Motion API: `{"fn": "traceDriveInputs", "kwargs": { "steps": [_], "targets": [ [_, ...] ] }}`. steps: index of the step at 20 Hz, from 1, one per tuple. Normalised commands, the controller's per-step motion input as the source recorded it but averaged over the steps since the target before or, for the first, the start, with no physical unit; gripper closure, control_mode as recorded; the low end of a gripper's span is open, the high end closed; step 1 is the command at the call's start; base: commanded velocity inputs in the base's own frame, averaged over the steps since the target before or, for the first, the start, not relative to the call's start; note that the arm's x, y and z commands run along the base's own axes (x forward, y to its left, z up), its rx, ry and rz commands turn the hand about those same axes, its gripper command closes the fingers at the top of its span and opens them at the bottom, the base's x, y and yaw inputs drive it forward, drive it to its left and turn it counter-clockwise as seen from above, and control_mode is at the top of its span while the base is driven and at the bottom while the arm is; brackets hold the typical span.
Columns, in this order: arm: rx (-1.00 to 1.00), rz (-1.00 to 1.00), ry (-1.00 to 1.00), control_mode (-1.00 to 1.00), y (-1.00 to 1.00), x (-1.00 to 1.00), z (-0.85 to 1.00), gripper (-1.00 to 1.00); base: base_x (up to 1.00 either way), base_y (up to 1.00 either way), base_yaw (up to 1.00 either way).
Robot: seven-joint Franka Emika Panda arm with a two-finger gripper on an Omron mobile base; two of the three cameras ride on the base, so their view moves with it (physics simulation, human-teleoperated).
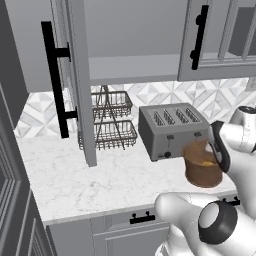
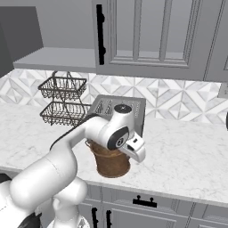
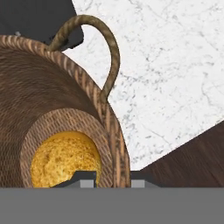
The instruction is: Open the cabinet, pick up the bread from the cabinet and place it in the basket. Then move the basket to the dining counter.
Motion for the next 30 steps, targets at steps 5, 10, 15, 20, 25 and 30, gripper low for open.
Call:
{"fn": "traceDriveInputs", "kwargs": {
  "steps": [5, 10, 15, 20, 25, 30],
  "targets": [
    [0.03, -0.09, -0.01, -1.00, 0.01, -0.13, 0.52, 1.00, 0.00, 0.00, 0.00],
    [0.00, -0.09, -0.02, -1.00, 0.29, -0.20, 0.51, 1.00, 0.00, 0.00, 0.00],
    [0.04, -0.07, -0.01, -1.00, 0.23, -0.22, 0.44, 1.00, 0.00, 0.00, 0.00],
    [0.04, -0.06, 0.00, -1.00, 0.10, -0.17, 0.11, 1.00, 0.00, 0.00, 0.00],
    [0.01, -0.01, -0.05, -1.00, 0.15, -0.14, 0.01, 1.00, 0.00, 0.00, 0.00],
    [0.00, 0.00, -0.09, -1.00, 0.23, -0.09, 0.16, 1.00, 0.00, 0.00, 0.00]
  ]
}}
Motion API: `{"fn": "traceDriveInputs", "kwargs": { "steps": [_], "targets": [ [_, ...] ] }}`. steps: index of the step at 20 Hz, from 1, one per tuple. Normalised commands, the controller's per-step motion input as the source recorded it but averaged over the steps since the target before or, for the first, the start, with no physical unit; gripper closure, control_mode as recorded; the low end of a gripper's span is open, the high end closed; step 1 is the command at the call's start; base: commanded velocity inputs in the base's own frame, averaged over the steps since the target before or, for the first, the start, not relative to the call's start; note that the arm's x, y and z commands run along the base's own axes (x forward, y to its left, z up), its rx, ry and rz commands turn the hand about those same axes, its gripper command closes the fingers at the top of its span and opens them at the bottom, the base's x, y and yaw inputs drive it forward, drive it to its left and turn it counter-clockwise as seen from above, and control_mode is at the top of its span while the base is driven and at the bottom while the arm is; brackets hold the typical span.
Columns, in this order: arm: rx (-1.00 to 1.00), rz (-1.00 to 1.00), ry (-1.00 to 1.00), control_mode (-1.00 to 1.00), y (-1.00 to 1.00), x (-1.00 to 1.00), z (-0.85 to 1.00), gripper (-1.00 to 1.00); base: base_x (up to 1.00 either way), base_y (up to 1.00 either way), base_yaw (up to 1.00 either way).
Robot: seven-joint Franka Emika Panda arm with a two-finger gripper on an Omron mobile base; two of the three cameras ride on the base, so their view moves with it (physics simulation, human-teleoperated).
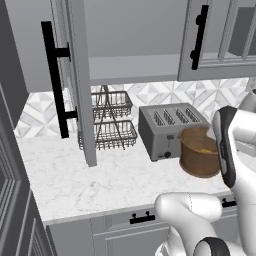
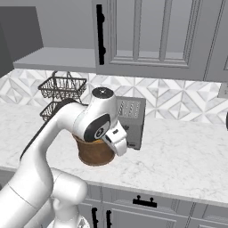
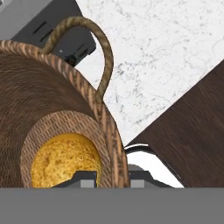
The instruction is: Open the cabinet, pick up the bread from the cabinet and place it in the basket. Then move the basket to the dining counter.
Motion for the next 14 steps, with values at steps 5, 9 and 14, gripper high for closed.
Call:
{"fn": "traceDriveInputs", "kwargs": {
  "steps": [5, 9, 14],
  "targets": [
    [0.00, 0.00, -0.04, -1.00, 0.35, 0.00, 0.40, 1.00, 0.00, 0.00, 0.00],
    [0.00, 0.00, 0.00, -1.00, 0.54, 0.00, 0.37, 1.00, 0.00, 0.00, 0.00],
    [0.00, 0.00, 0.00, -1.00, 0.45, 0.00, 0.36, 1.00, 0.00, 0.00, 0.00]
  ]
}}
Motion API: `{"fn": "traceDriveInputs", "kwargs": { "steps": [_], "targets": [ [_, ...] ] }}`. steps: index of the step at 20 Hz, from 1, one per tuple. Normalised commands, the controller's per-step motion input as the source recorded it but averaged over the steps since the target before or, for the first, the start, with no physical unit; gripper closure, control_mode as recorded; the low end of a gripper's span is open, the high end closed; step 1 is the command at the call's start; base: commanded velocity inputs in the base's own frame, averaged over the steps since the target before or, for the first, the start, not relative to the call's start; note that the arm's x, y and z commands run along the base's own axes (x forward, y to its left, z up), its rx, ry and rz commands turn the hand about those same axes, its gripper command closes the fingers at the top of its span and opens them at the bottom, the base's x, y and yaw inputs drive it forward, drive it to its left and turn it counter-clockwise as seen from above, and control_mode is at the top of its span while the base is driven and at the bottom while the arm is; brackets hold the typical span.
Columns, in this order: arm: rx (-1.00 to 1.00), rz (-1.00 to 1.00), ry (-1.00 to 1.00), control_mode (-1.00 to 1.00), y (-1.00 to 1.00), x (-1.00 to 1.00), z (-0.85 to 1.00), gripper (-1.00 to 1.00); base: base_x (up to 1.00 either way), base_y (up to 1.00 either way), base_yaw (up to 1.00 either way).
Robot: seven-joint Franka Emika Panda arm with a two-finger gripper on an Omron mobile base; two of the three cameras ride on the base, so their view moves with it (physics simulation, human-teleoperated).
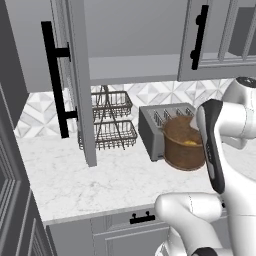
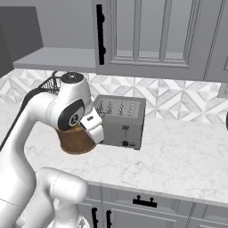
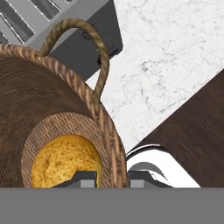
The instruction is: Open the cabinet, pick up the bread from the cabinet and place it in the basket. Then move the basket to the dining counter.
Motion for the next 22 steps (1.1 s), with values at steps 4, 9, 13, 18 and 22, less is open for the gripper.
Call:
{"fn": "traceDriveInputs", "kwargs": {
  "steps": [4, 9, 13, 18, 22],
  "targets": [
    [0.00, 0.00, 0.02, -1.00, 0.15, 0.00, 0.27, 1.00, 0.00, 0.00, 0.00],
    [0.00, 0.00, 0.00, -1.00, 0.00, 0.00, 0.08, 1.00, 0.00, 0.00, 0.00],
    [0.00, 0.00, 0.00, -1.00, 0.00, 0.00, 0.00, 1.00, 0.00, 0.00, 0.00],
    [0.00, 0.00, 0.00, -1.00, 0.00, 0.00, 0.00, 1.00, 0.00, 0.00, 0.00],
    [0.00, 0.00, 0.00, -1.00, 0.00, 0.00, 0.00, 1.00, 0.00, 0.00, 0.00]
  ]
}}
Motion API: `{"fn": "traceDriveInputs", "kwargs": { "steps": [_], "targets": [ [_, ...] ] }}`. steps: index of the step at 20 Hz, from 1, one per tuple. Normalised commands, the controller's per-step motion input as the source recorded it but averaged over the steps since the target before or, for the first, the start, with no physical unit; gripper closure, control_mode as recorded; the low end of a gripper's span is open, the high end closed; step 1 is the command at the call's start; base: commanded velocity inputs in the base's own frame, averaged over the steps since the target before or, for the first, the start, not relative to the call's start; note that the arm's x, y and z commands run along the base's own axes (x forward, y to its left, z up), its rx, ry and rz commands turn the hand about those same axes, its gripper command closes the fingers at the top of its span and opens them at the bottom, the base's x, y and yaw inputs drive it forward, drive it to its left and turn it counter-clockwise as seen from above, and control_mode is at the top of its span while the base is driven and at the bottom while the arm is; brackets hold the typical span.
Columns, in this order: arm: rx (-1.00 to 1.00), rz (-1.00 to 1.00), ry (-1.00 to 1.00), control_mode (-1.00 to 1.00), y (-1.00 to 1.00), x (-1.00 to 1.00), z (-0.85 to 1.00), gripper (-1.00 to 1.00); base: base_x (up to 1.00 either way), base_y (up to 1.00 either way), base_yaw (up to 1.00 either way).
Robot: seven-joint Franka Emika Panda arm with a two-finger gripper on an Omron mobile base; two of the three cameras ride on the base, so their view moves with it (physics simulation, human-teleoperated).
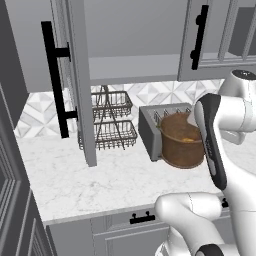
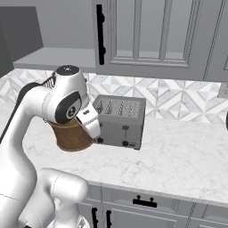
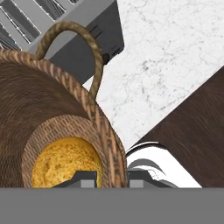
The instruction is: Open the cabinet, pick up the bread from the cabinet and place it in the basket. Then move the basket to the dining counter.
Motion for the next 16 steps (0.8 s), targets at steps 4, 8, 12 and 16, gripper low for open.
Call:
{"fn": "traceDriveInputs", "kwargs": {
  "steps": [4, 8, 12, 16],
  "targets": [
    [0.00, 0.00, 0.00, 1.00, 0.00, 0.00, 0.00, 1.00, -0.08, 0.00, 0.00],
    [0.00, 0.00, 0.00, 1.00, 0.00, 0.00, 0.00, 1.00, -0.51, -0.42, -0.06],
    [0.00, 0.00, 0.00, 1.00, 0.00, 0.00, 0.00, 1.00, -0.57, -0.84, -0.34],
    [0.00, 0.00, 0.00, 1.00, 0.00, 0.00, 0.00, 1.00, -0.43, -0.84, -0.57]
  ]
}}
